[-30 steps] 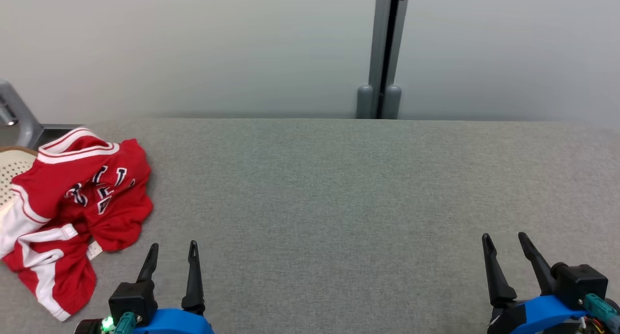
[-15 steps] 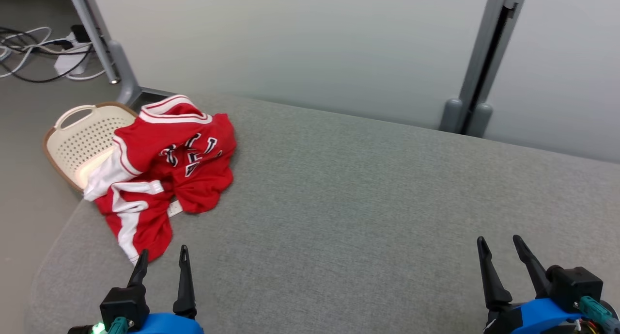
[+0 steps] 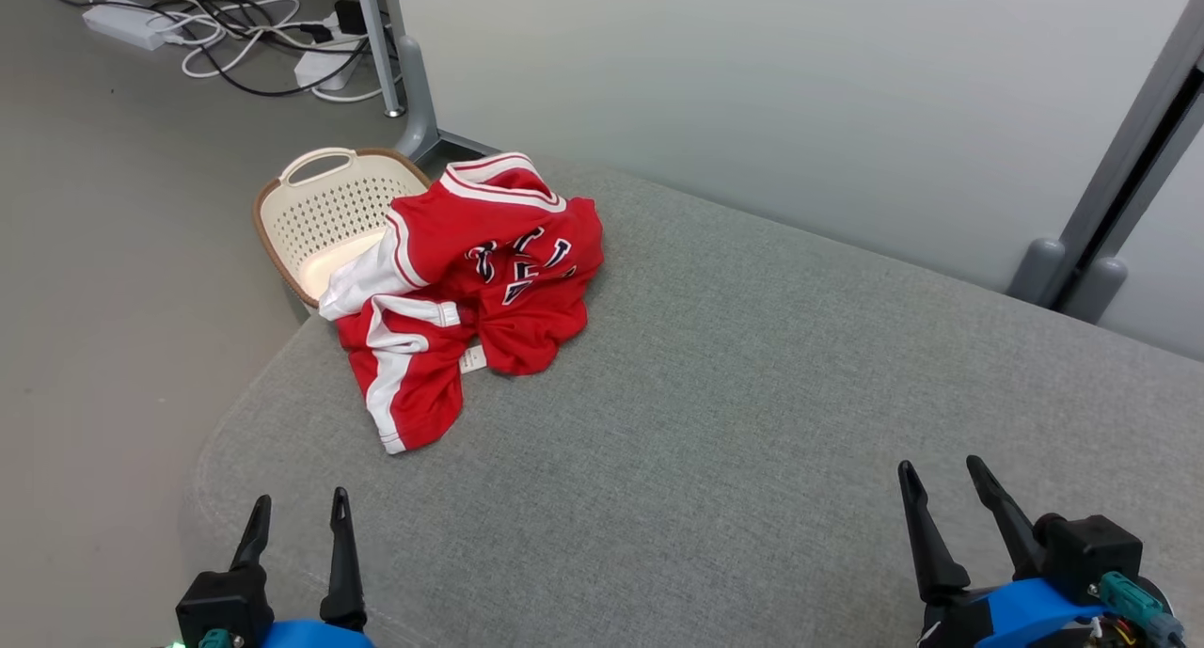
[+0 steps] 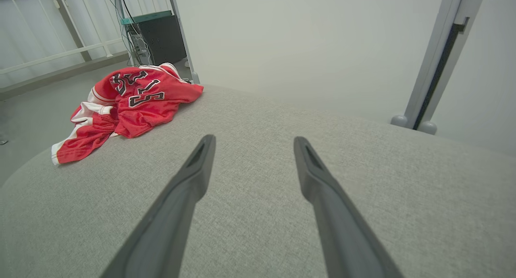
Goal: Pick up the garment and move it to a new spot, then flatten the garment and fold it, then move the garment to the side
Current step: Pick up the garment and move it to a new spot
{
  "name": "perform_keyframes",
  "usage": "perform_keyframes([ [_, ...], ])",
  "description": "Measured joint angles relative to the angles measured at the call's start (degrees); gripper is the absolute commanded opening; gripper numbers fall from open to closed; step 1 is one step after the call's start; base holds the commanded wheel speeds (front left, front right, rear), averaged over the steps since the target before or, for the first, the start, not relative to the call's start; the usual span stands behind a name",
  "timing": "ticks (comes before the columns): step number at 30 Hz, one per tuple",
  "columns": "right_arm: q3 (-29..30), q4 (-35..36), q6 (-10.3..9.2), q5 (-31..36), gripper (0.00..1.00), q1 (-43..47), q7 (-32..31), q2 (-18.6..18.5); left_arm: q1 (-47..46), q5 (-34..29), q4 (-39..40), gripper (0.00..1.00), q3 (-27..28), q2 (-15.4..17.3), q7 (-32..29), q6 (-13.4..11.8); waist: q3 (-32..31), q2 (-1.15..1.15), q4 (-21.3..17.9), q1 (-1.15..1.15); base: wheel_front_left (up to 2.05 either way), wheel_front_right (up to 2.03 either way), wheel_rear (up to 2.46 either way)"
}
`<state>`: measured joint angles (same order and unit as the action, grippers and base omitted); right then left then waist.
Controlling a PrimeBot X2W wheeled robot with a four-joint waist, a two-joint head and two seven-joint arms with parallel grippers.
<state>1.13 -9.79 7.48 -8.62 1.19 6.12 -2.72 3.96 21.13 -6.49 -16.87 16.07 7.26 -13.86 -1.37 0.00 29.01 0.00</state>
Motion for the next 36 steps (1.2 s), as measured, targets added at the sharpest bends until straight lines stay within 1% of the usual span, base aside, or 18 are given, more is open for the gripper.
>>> perform_keyframes([
  [11,-0.5,-0.5,0.0,0.5,1.0,-1.0,-0.1,0.0,0.7,0.5,0.8,1.0,0.0,0.2,0.3,-0.6,1.3,0.0,0.7,0.0,0.0,0.0,0.0],
  [16,0.0,-0.7,0.0,0.0,1.0,-0.9,0.1,0.0,-0.4,1.6,1.8,1.0,-0.3,0.2,-2.2,-0.2,1.4,0.0,0.5,0.0,0.0,0.0,0.0],
  [18,0.3,-0.5,0.0,0.0,1.0,-0.7,0.1,0.0,-2.7,2.9,2.3,1.0,-0.1,0.4,-4.3,0.9,1.6,0.0,0.5,0.0,0.0,0.0,0.0],
  [20,0.2,0.1,0.0,0.1,1.0,-0.8,0.0,0.0,-5.5,4.8,2.7,1.0,0.3,1.1,-8.0,2.1,2.1,0.0,0.1,0.0,0.0,0.0,0.0],
  [26,0.4,2.0,0.0,1.2,1.0,-2.5,-0.5,0.0,-17.6,7.9,1.9,1.0,2.3,5.5,-17.1,6.1,5.3,0.0,-2.6,0.0,0.0,0.0,0.0],
  [31,-0.4,3.7,0.0,2.3,1.0,-4.0,-1.1,0.0,-25.8,14.2,-2.2,1.0,6.0,7.8,-25.1,8.3,9.0,0.0,-5.8,-0.01,0.0,0.0,0.0],
  [36,-1.2,5.3,0.0,2.7,1.0,-6.0,-1.6,0.0,-32.0,19.9,-6.1,1.0,9.5,10.3,-32.2,9.3,13.5,0.0,-9.5,-0.01,0.0,0.0,0.0],
])
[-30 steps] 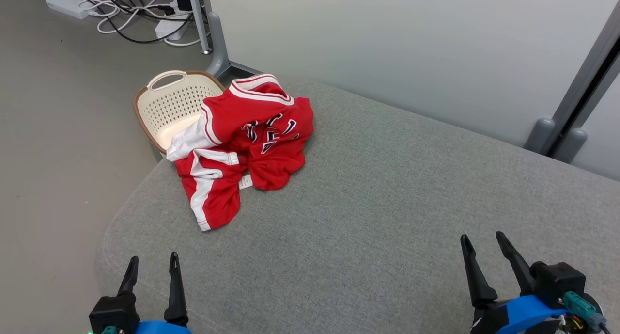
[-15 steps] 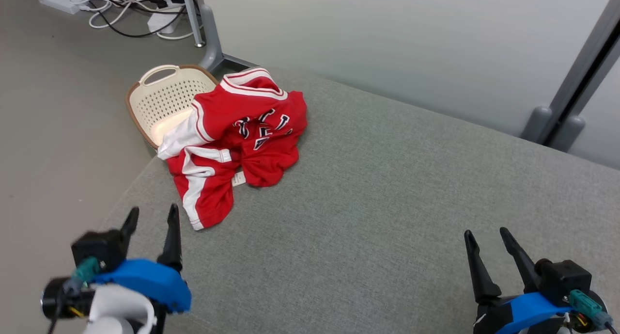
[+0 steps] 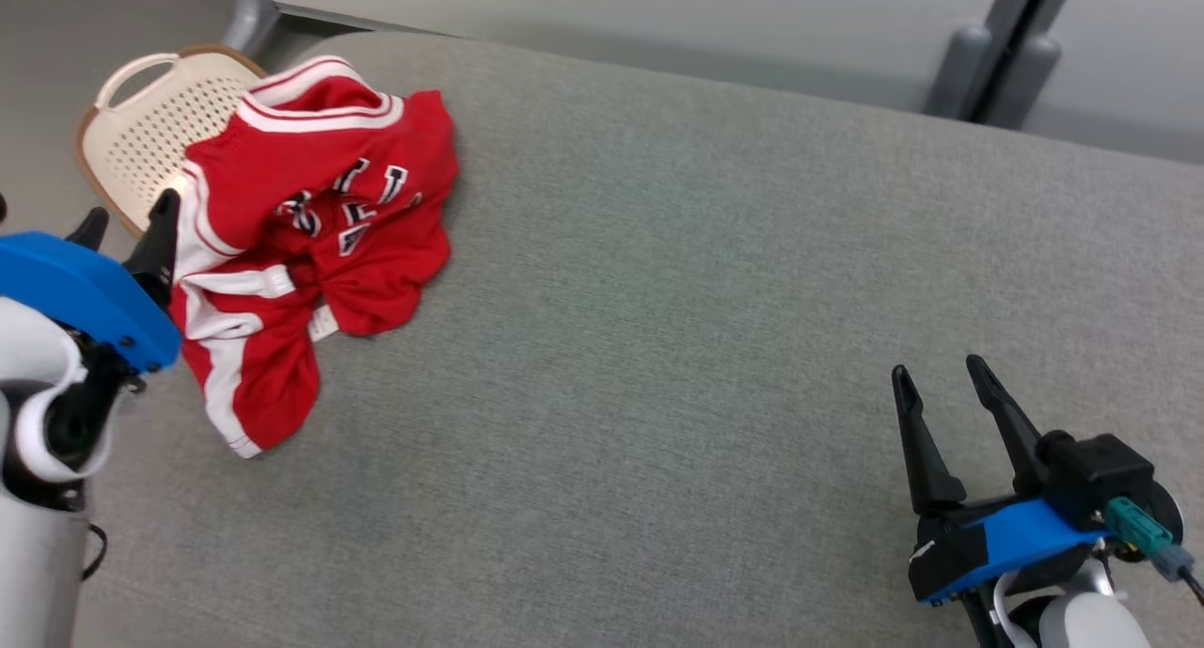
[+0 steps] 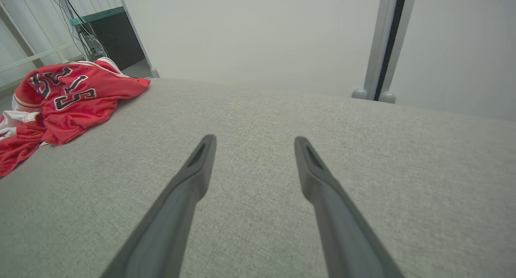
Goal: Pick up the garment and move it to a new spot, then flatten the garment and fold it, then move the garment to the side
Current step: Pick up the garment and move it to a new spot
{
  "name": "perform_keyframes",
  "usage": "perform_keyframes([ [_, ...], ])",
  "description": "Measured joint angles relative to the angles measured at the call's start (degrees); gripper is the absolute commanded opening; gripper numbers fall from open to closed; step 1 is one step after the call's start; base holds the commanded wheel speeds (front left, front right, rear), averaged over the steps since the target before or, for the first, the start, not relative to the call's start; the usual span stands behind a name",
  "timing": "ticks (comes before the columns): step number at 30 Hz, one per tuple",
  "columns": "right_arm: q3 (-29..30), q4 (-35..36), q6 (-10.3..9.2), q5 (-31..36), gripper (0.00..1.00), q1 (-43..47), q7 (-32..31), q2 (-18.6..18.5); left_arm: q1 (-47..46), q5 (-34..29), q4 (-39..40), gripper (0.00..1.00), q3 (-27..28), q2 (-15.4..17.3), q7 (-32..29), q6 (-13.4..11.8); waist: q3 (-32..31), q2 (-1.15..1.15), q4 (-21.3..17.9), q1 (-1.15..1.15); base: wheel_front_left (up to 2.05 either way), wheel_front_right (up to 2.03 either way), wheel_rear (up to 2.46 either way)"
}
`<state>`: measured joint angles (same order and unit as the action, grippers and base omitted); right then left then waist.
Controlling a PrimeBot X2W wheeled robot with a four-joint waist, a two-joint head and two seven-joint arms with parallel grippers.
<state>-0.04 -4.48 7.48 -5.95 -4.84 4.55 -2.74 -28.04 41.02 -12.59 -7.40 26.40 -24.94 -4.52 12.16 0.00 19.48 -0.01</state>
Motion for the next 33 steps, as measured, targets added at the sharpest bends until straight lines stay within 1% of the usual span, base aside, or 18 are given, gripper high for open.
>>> perform_keyframes([
  [5,-1.5,1.6,0.0,0.4,1.0,-2.5,-0.1,0.0,-3.9,4.2,-3.1,1.0,3.1,2.7,-6.0,-0.4,4.6,0.0,-4.2,0.0,0.0,0.0,0.0],
  [9,-2.6,2.2,0.0,0.3,1.0,-3.8,0.2,0.0,-5.3,5.8,-4.4,1.0,4.5,5.0,-9.7,-1.1,7.9,0.0,-7.7,-0.01,0.0,0.0,0.0],
  [14,-2.7,2.8,0.0,-0.2,1.0,-4.8,0.9,0.0,-6.5,6.9,-5.0,1.0,6.6,7.0,-12.0,-3.2,11.8,0.0,-11.7,-0.01,0.0,0.0,0.0],
  [17,-2.6,2.9,0.0,-0.3,1.0,-5.4,1.2,0.0,-6.5,6.9,-5.6,1.0,6.8,7.8,-13.4,-4.6,13.7,0.0,-13.9,-0.01,0.0,0.0,0.0],
  [21,-2.5,2.9,0.0,-0.3,1.0,-5.7,1.6,0.0,-5.6,5.5,-7.3,1.0,6.4,9.0,-14.7,-7.2,15.5,0.0,-16.5,-0.01,0.0,0.0,0.0],
  [26,-2.6,2.8,0.0,-0.6,1.0,-6.3,1.7,0.0,-3.6,-0.4,-10.1,1.0,3.5,12.5,-15.5,-10.4,16.4,0.0,-18.7,-0.01,0.0,0.0,0.0],
  [27,-2.6,2.8,0.0,-0.7,1.0,-6.3,1.7,0.0,-3.3,-1.0,-10.5,0.81,2.7,12.9,-16.5,-10.7,16.4,0.0,-18.9,-0.01,0.0,0.0,0.0],
  [28,-2.5,2.7,0.0,-0.7,1.0,-6.3,1.7,0.0,-2.9,-1.5,-10.7,0.34,2.2,13.1,-16.9,-10.9,16.2,0.0,-19.0,-0.01,0.0,0.0,0.0],
  [29,-2.5,2.7,0.0,-0.8,1.0,-6.3,1.7,0.0,-2.8,-1.8,-10.7,0.0,1.8,13.2,-17.1,-11.1,16.1,0.0,-19.0,0.0,0.0,0.0,0.0],
  [31,-2.3,2.5,0.0,-0.8,1.0,-6.3,1.8,0.0,-2.8,-1.7,-10.9,0.0,1.5,13.2,-17.2,-11.0,15.6,0.0,-18.9,0.0,0.0,0.0,0.0],
  [33,-2.1,2.2,0.0,-1.2,1.0,-6.2,1.8,0.0,-2.8,-1.7,-11.1,0.0,1.4,12.8,-15.9,-10.2,14.9,0.0,-18.7,0.0,0.0,0.0,0.0],
])
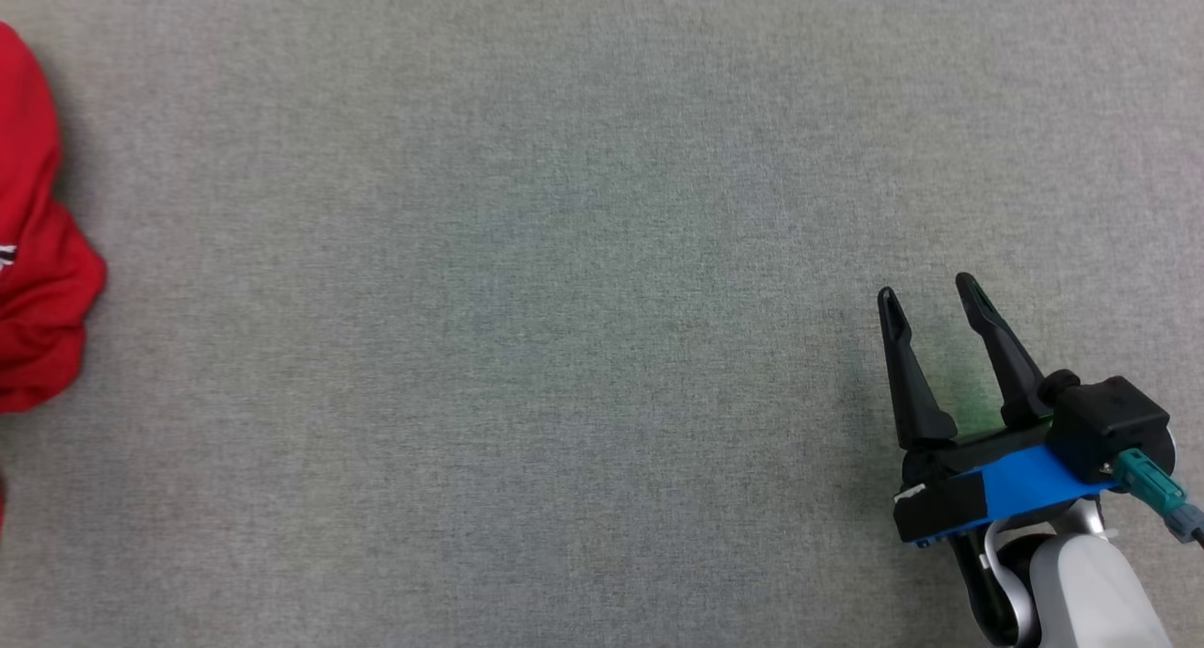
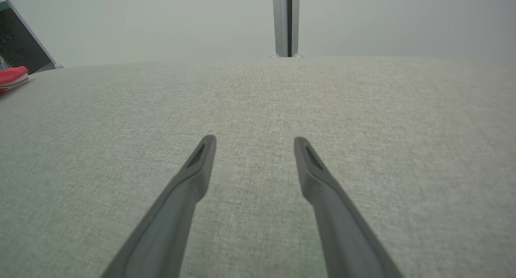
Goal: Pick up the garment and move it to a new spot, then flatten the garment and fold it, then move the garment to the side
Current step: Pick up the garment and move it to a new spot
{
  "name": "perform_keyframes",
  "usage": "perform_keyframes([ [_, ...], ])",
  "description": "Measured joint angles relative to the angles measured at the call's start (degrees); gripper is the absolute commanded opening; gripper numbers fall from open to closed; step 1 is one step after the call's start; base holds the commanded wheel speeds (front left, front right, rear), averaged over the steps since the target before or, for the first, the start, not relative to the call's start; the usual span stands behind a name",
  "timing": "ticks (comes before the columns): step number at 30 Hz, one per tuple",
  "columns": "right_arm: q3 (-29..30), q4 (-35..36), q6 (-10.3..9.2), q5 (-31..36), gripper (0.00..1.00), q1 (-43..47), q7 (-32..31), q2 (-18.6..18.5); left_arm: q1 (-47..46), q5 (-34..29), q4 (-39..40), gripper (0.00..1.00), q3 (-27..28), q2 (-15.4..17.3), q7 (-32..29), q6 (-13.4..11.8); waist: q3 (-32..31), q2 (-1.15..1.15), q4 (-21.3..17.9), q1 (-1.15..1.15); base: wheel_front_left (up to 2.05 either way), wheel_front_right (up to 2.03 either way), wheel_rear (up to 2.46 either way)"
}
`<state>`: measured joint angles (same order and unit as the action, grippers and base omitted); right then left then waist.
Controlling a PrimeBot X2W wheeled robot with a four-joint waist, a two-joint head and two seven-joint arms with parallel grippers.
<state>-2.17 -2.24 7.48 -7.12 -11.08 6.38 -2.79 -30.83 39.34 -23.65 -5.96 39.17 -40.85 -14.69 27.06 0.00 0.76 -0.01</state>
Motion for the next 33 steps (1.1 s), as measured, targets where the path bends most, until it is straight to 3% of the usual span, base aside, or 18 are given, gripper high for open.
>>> perform_keyframes([
  [11,-0.6,-3.0,0.0,-1.9,1.0,1.1,0.9,0.0,-5.9,-1.3,2.3,0.0,-0.9,1.9,6.0,6.0,-7.8,0.0,2.2,0.01,0.0,0.0,0.0],
  [18,-1.2,-5.3,0.0,-3.7,1.0,2.8,1.8,0.0,-14.7,-2.6,7.5,0.0,-3.8,2.2,4.6,8.7,-14.5,0.0,3.3,0.02,0.0,0.0,0.0],
  [24,-1.3,-6.6,0.0,-5.2,1.0,3.9,2.5,0.0,-20.8,-3.1,14.8,0.0,-7.6,-0.9,1.4,9.3,-18.9,0.0,2.8,0.02,0.0,0.0,0.0],
  [33,-0.8,-6.4,0.0,-5.5,1.0,4.3,2.4,0.0,-24.1,-0.5,21.5,0.0,-14.2,-9.3,-0.9,12.3,-20.4,0.0,-2.9,0.02,0.0,0.0,0.0],
])
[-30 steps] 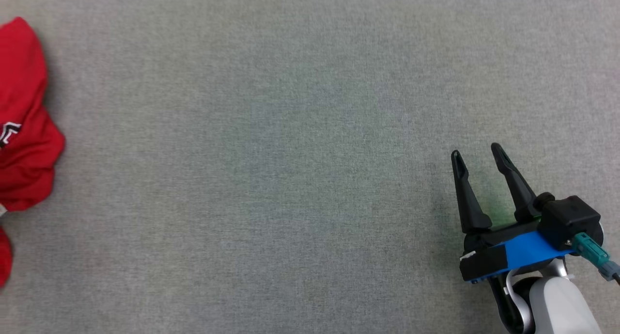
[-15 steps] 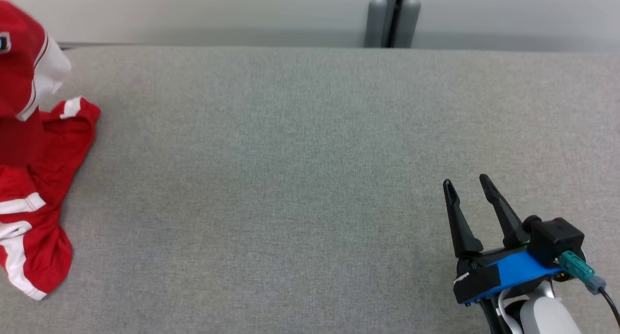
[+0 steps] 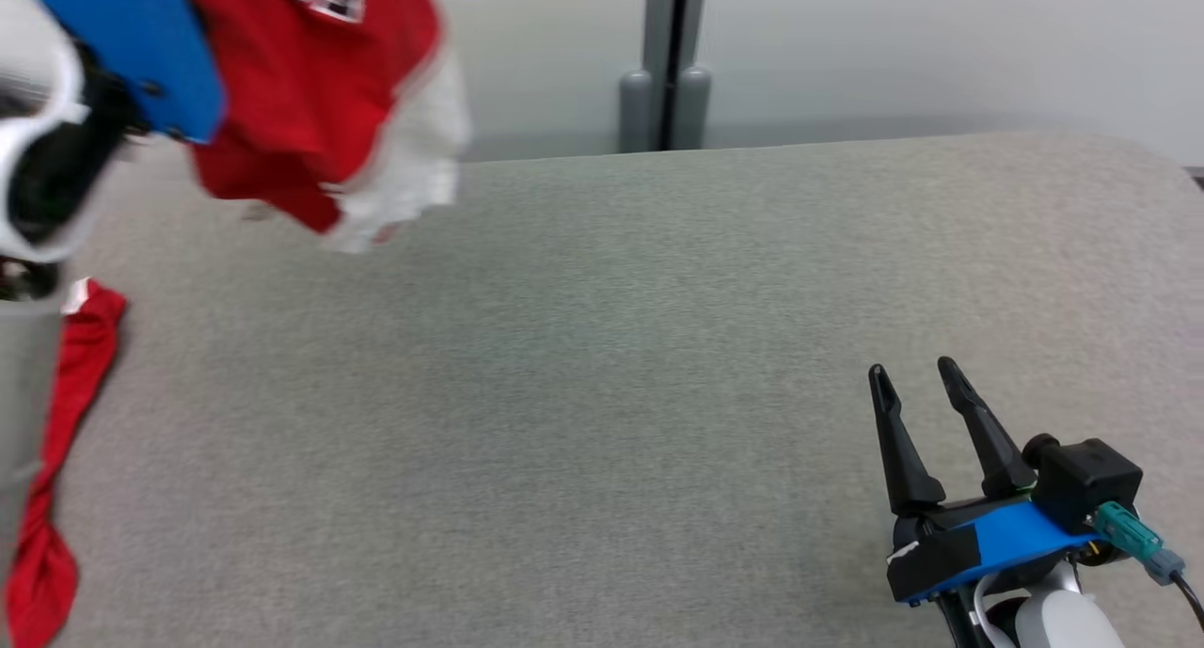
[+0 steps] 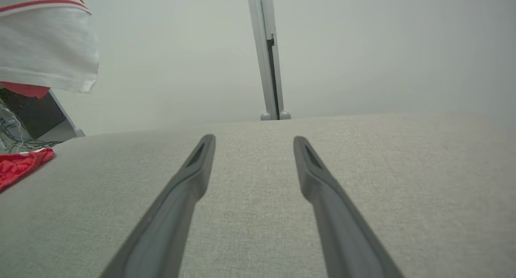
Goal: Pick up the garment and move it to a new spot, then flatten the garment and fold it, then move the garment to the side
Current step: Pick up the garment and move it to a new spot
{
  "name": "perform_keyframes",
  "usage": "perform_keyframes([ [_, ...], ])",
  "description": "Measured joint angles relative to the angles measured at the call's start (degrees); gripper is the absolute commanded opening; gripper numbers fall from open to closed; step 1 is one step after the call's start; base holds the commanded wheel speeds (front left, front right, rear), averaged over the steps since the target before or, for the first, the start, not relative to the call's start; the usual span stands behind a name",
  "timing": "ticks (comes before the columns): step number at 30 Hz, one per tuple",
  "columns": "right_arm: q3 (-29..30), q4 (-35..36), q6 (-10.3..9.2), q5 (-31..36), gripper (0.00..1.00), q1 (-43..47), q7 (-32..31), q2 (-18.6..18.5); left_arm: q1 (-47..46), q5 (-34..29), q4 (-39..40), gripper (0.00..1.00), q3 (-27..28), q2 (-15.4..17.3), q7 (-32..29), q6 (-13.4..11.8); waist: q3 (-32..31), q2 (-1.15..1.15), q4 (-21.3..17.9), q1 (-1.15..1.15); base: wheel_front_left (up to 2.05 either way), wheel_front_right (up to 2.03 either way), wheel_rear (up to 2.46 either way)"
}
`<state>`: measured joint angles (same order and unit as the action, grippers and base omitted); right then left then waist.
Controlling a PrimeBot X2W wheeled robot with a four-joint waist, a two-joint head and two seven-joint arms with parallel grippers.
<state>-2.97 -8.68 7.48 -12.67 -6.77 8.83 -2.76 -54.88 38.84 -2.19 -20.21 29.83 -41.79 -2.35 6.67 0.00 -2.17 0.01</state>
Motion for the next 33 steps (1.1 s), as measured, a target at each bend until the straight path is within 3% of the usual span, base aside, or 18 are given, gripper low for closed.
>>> perform_keyframes([
  [6,0.6,0.5,0.0,0.1,1.0,0.3,-0.3,0.0,3.5,1.1,1.3,0.0,-5.6,-6.0,1.1,1.7,0.1,0.0,-4.9,-0.01,0.0,0.0,0.0],
  [9,0.5,0.7,0.0,-0.1,1.0,0.5,-0.5,0.0,6.8,0.4,-0.1,0.0,-8.8,-7.3,2.1,2.6,0.2,0.0,-7.4,-0.01,0.0,0.0,0.0],
  [14,0.4,1.0,0.0,-0.3,1.0,0.7,-0.7,0.0,12.7,-3.1,-5.7,0.0,-14.8,-8.7,5.4,4.3,0.4,0.0,-11.2,-0.01,0.0,0.0,0.0],
  [19,0.0,1.1,0.0,-0.5,1.0,1.1,-0.7,0.0,18.8,-5.7,-13.1,0.0,-18.5,-11.8,13.0,4.4,0.6,0.0,-13.6,-0.01,0.0,0.0,0.0],
  [20,-0.2,1.1,0.0,-0.5,1.0,1.1,-0.7,0.0,19.7,-6.1,-14.6,0.03,-18.7,-12.3,14.9,4.1,0.6,0.0,-13.9,-0.01,0.0,0.0,0.0],
  [21,-0.2,1.2,0.0,-0.5,1.0,1.1,-0.7,0.0,20.4,-6.9,-15.9,0.47,-19.2,-12.7,16.7,3.8,0.5,0.0,-14.2,-0.01,0.0,0.0,0.0],
  [22,-0.2,1.2,0.0,-0.5,1.0,1.1,-0.7,0.0,21.1,-7.8,-17.2,0.8,-19.6,-13.0,18.3,3.5,0.5,0.0,-14.3,-0.01,0.0,0.0,0.0],
  [23,0.0,1.3,0.0,-0.5,1.0,1.2,-0.7,0.0,21.7,-7.9,-18.2,1.0,-19.6,-13.6,20.0,3.0,0.3,0.0,-14.3,-0.01,0.0,0.0,0.0],
  [29,1.1,1.5,0.0,-0.2,1.0,2.3,-1.2,0.0,25.9,-5.8,-20.8,1.0,-17.1,-17.7,30.3,1.1,-1.0,0.0,-12.9,-0.01,0.0,0.0,0.0],
  [33,2.2,2.1,0.0,-0.1,1.0,2.6,-1.5,0.0,29.2,-3.5,-19.5,1.0,-13.0,-18.4,39.1,0.4,-1.8,0.0,-11.1,-0.01,0.0,0.0,0.0],
])
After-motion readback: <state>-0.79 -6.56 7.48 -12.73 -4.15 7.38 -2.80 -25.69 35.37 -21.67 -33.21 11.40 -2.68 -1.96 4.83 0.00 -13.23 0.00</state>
